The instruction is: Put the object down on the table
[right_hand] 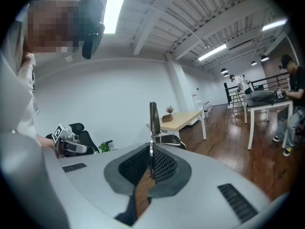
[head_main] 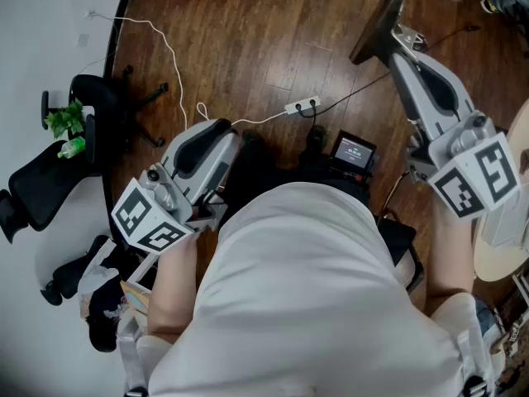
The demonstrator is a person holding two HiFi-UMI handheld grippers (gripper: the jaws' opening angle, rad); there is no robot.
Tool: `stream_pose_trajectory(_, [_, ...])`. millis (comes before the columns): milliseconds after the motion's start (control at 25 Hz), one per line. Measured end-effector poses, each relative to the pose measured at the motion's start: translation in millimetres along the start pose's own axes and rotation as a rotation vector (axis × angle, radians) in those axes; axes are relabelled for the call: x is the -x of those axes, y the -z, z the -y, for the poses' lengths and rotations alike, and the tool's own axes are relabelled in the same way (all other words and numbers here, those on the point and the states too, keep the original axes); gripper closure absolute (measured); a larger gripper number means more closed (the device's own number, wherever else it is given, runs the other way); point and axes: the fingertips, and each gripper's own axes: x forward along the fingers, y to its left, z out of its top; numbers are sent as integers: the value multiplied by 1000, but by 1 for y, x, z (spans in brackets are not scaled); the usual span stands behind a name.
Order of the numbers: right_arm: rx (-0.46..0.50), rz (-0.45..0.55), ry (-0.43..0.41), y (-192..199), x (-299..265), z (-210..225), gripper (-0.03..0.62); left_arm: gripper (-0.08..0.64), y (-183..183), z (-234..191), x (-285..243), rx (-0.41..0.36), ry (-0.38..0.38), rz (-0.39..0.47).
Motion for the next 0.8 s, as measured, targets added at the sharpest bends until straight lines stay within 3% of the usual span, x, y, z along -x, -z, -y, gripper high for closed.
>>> stream_pose_trajectory(440, [61, -12, -46, 6, -2, -77, 588, 489, 19, 16, 51, 29, 31, 66])
stream_pose_trajectory(800, [69, -38, -54, 12, -16, -100, 588, 489, 16, 1, 61, 37, 16, 95])
